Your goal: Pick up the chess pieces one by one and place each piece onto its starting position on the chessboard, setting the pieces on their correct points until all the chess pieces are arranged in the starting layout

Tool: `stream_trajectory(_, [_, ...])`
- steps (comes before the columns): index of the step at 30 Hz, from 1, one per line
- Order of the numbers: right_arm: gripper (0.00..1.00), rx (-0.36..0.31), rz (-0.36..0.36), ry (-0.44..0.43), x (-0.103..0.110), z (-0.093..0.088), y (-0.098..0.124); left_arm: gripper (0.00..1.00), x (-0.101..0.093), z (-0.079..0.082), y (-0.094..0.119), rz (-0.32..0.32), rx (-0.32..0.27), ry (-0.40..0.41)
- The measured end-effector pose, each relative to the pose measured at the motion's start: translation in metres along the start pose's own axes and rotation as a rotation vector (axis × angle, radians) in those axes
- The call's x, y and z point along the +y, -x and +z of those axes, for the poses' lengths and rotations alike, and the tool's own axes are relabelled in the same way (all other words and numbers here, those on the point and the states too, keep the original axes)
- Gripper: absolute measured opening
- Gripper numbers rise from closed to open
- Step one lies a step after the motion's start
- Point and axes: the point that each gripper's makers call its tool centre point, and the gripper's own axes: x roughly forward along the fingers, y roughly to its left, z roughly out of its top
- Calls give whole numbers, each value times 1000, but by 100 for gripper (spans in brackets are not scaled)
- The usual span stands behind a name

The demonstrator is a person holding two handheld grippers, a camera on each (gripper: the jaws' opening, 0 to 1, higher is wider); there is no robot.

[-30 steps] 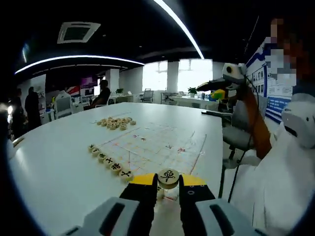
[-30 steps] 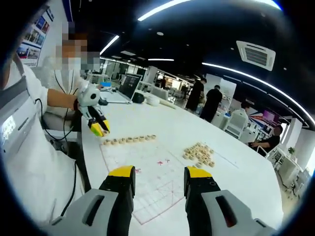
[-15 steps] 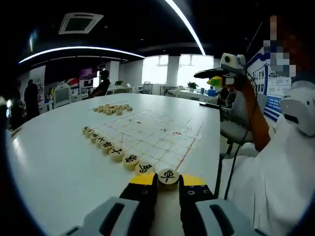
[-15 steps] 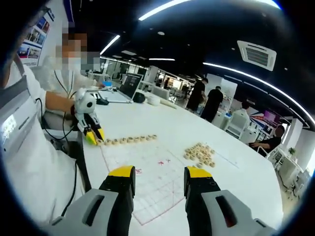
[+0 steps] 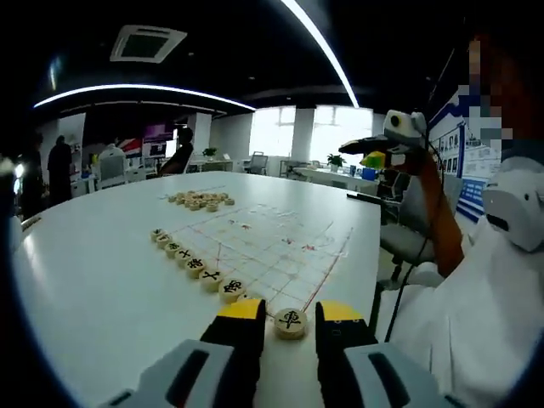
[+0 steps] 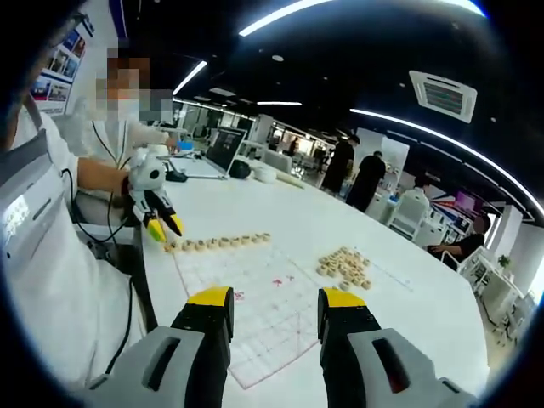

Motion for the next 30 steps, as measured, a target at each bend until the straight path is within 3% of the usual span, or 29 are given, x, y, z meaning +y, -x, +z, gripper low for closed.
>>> stream_trajectory(7, [40,3,2,0,0,0,-2,27,9,31,-3,27,-52,-26])
stream_trajectory(17, [40,0,-3,-4,-3,-1,1,32,69,73,-31,172,-138,-7])
stream_trajectory(24, [40,-5,-13,-7,-5,-1,4,32,100,90,-52,210,-142,-1])
stream_trajectory(30, [40,-8,-16,-5,-6,0,5,32,116,99,-84,221,-93,-69])
